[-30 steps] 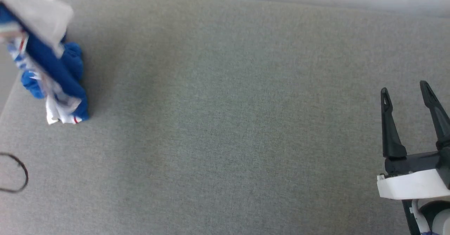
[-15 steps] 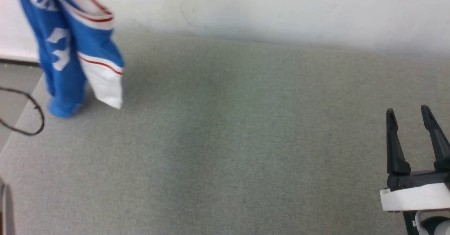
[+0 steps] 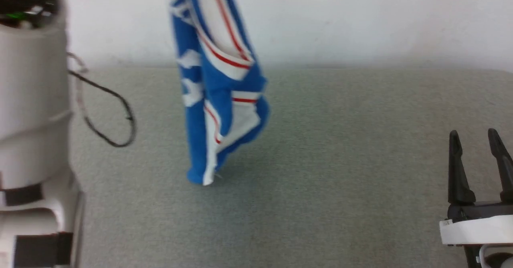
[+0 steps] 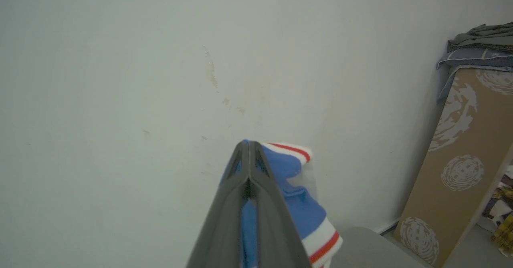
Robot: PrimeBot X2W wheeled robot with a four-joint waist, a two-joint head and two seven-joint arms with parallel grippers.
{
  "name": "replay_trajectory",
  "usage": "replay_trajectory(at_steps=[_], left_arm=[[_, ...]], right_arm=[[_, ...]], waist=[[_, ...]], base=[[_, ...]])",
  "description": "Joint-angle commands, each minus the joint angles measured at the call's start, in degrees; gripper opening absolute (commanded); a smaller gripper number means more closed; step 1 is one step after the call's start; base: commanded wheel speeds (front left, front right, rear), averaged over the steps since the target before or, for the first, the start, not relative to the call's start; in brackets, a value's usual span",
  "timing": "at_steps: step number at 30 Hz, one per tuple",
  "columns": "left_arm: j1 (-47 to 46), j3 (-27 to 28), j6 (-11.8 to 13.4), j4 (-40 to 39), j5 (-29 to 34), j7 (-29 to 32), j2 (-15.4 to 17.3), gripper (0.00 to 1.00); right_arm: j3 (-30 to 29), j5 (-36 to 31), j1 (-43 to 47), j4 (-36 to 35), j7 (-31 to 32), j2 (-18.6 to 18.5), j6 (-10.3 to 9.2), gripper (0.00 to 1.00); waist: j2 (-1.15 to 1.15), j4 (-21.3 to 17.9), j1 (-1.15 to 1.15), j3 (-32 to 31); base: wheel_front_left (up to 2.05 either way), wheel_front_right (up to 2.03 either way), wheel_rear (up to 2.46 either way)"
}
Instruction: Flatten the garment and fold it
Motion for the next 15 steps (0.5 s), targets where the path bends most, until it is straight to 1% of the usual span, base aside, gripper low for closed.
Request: replay_trajectory(at_steps=[1, 5, 8, 12, 15], left_arm=[[-0.25, -0.78, 0.52, -1.12, -0.65, 0.36, -1.36, 0.0], [1.53, -3.46, 1.24, -4.32, -1.73, 1.05, -4.9, 0.0], [4.55, -5.78, 1.83, -6.22, -2.28, 1.2, -7.29, 0.0], [11.52, -9.4, 2.69, -8.61, -2.57, 0.29, -9.82, 0.0], [18.09, -12.88, 2.55, -9.87, -0.99, -2.21, -10.39, 0.0]], right_arm=[[-0.25, 0.45, 0.37, 0.2, -0.37, 0.15, -0.05, 1.0], [-1.1, 0.73, 0.5, 0.11, -0.51, 0.15, -0.05, 1.0], [-1.51, 1.05, 0.54, 0.03, -0.62, 0.15, -0.05, 1.0], [-1.98, 1.46, 0.68, -0.14, -0.79, 0.15, -0.05, 1.0], [-2.48, 1.61, 0.68, -0.28, -0.89, 0.15, -0.05, 1.0]], waist=[[0.0, -2.29, 0.0, -0.72], [0.0, -4.11, 0.0, -0.41], [0.0, -5.19, 0.0, 0.02], [0.0, -6.22, 0.0, 0.9], [0.0, -6.59, 0.0, 1.64]], base=[[0.0, 0.0, 0.0], [0.0, 0.0, 0.0], [0.0, 0.0, 0.0], [0.0, 0.0, 0.0], [0.0, 0.0, 0.0]])
